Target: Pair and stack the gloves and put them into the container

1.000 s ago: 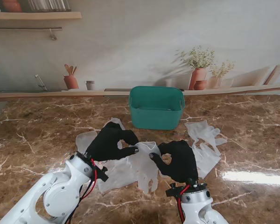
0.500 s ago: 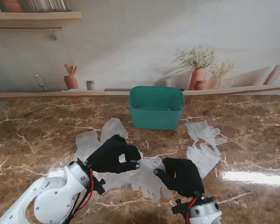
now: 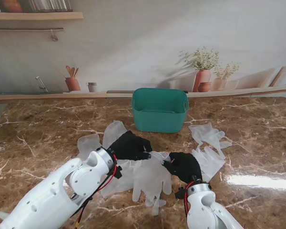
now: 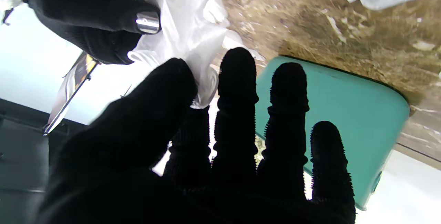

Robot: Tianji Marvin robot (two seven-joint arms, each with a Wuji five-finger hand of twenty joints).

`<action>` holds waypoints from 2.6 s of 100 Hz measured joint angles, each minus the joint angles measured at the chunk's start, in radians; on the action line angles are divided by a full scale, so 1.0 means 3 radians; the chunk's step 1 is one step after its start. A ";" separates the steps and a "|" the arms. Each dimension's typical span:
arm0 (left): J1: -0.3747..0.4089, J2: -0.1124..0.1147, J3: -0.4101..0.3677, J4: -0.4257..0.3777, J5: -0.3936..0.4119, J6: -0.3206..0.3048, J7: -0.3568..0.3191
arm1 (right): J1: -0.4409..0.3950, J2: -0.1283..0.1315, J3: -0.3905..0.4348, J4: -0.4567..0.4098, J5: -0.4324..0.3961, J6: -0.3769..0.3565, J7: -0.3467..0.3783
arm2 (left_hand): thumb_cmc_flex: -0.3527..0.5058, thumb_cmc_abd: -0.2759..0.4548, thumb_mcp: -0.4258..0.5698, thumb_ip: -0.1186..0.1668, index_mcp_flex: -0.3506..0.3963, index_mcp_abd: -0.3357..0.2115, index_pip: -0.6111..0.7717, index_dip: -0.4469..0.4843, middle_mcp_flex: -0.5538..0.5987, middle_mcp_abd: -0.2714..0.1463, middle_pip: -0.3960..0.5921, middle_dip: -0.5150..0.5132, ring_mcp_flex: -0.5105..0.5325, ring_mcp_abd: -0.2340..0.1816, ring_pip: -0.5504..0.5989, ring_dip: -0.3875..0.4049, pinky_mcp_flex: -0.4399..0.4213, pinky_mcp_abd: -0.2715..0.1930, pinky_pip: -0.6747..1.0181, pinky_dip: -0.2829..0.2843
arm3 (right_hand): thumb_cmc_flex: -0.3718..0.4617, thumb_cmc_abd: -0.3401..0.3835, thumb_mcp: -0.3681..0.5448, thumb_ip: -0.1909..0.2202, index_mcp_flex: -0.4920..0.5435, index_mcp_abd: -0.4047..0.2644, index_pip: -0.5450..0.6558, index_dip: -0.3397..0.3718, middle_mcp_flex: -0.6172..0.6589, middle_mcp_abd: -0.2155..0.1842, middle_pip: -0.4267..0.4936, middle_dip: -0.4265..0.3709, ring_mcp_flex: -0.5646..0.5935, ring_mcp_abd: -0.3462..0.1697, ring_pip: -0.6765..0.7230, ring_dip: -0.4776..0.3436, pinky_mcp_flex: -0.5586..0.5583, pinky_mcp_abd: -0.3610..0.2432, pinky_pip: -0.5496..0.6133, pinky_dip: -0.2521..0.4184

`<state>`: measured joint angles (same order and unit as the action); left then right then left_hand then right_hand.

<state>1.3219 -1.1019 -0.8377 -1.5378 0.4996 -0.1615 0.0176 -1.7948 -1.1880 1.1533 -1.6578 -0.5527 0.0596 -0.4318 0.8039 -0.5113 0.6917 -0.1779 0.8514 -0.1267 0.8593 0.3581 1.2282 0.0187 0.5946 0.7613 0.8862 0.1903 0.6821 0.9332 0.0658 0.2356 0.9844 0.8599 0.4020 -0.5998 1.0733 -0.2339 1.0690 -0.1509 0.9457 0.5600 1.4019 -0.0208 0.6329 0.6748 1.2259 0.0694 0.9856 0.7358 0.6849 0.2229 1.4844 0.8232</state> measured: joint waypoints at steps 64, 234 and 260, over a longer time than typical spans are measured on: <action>-0.1204 -0.0597 0.1010 0.1560 -0.0351 0.0166 0.0364 | 0.0998 -0.0015 -0.0251 0.0976 -0.0251 0.0529 0.0036 | -0.0015 0.0000 0.0001 0.0000 0.0000 -0.0029 0.0000 -0.0011 -0.0002 0.0000 0.0003 0.0044 -0.0032 0.0011 0.0001 0.0001 -0.0002 0.0000 0.0002 -0.0001 | 0.0000 0.0000 -0.0004 0.0000 -0.0045 -0.0039 0.0005 0.0015 -0.0002 0.0001 0.0002 0.0040 -0.0040 -0.0003 0.0121 -0.0004 -0.0009 -0.0075 0.0000 -0.0001; 0.1480 0.0278 -0.1956 -0.0623 0.1204 -0.1378 -0.0998 | 0.0465 0.0121 -0.0113 0.0238 -0.0933 0.0625 0.0030 | -0.0435 -0.0118 0.0523 0.0075 -0.0790 -0.0165 -0.0866 0.0208 -0.2424 -0.0081 -0.0913 -0.1173 -0.2030 -0.0298 -0.1336 -0.1099 -0.0461 -0.0419 -0.1783 -0.0302 | -0.0222 0.0239 -0.0325 0.0341 -0.1511 0.0520 -0.1949 -0.0047 -0.2073 0.0016 -0.0723 -0.0738 -0.1635 -0.0111 -0.1715 -0.0809 -0.1150 -0.0385 -0.1516 -0.0657; 0.1713 0.0310 -0.2098 -0.0579 0.1547 -0.1495 -0.0880 | 0.0496 0.0120 -0.0242 0.0231 -0.0884 0.0680 0.0087 | -0.0438 -0.0271 0.0553 0.0076 -0.1274 -0.0202 -0.1396 -0.0165 -0.3024 -0.0145 -0.0980 -0.1268 -0.2433 -0.0386 -0.1471 -0.1154 -0.0503 -0.0528 -0.2356 -0.0119 | -0.0222 0.0239 -0.0325 0.0342 -0.1511 0.0520 -0.1949 -0.0050 -0.2073 0.0016 -0.0723 -0.0738 -0.1635 -0.0111 -0.1743 -0.0809 -0.1150 -0.0384 -0.1569 -0.0657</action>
<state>1.8357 -1.0090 -1.4672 -1.7117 0.9636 -0.6098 -0.2464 -1.6461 -1.1519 1.0807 -1.5887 -0.8179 0.2636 -0.4058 0.6724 -0.5926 0.8576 -0.1552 0.4691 -0.1872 0.4406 0.3087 0.3210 -0.0248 0.3005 0.3810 0.1562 0.0744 0.2409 0.5870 -0.0850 0.0773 0.2775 0.8242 0.3355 -0.5280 0.9759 -0.1314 0.6156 0.0051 0.3609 0.5449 0.7800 -0.0160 0.4160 0.4535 0.7353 0.0361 0.4628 0.4930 0.3400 0.1076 1.0138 0.6261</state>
